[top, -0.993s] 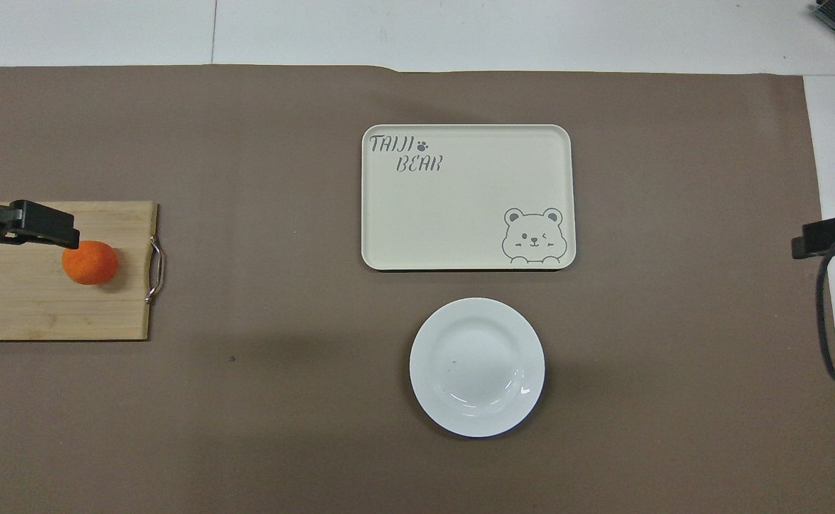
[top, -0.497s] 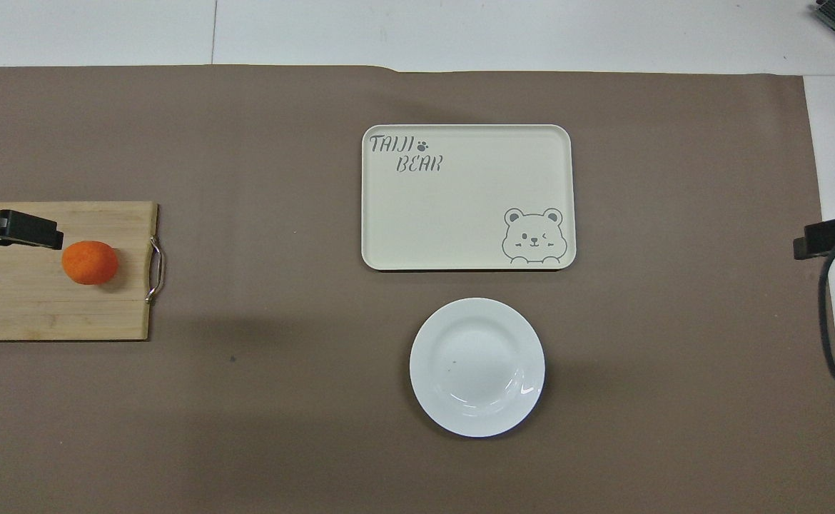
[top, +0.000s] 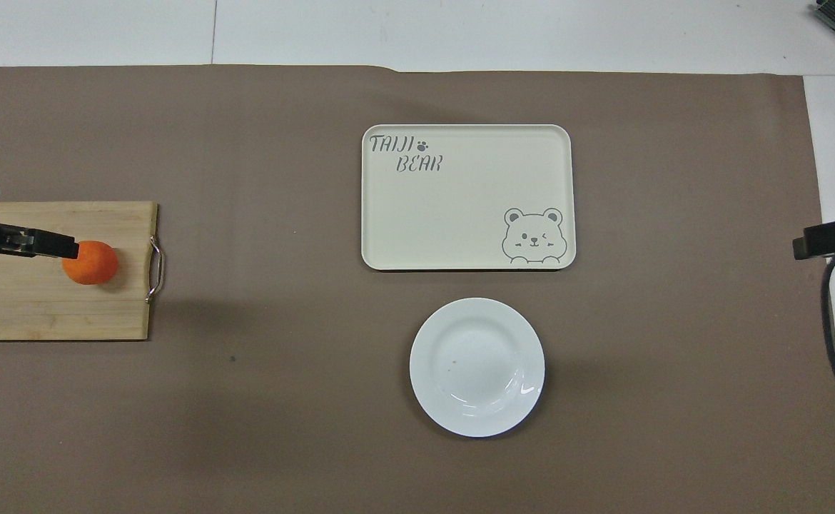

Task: Place orange and plate with both arms
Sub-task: 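Lower the left gripper onto the orange and close it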

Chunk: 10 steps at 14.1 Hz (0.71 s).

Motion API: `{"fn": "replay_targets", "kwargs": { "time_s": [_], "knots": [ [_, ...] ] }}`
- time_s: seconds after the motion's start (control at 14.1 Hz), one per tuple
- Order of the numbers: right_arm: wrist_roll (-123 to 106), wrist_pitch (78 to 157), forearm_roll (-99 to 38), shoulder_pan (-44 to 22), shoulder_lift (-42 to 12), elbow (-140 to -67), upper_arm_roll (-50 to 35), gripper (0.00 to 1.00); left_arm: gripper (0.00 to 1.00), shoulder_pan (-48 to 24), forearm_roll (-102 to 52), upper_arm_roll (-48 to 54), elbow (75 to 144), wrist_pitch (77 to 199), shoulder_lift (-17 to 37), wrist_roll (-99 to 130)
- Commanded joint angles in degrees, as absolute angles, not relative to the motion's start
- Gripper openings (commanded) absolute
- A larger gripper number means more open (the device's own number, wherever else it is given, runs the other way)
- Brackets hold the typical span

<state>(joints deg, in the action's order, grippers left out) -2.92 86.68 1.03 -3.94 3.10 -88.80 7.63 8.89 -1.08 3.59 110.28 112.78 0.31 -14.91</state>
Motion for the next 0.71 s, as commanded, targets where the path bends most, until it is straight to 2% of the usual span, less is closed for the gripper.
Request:
{"fn": "replay_targets", "kwargs": {
  "time_s": [0.0,0.64],
  "knots": [
    [-4.75,87.63,0.53,-2.03,2.9,-89.47,7.82,1.0,1.0,10.89,-0.35,4.04,112.76,116.88,1.84,-16.79],
    [-4.31,87.71,0.61,-1.05,4.39,-91.93,7.82,1.0,1.0,12.22,-0.35,4.04,121.02,133.32,8.95,-18.54]
  ]
}}
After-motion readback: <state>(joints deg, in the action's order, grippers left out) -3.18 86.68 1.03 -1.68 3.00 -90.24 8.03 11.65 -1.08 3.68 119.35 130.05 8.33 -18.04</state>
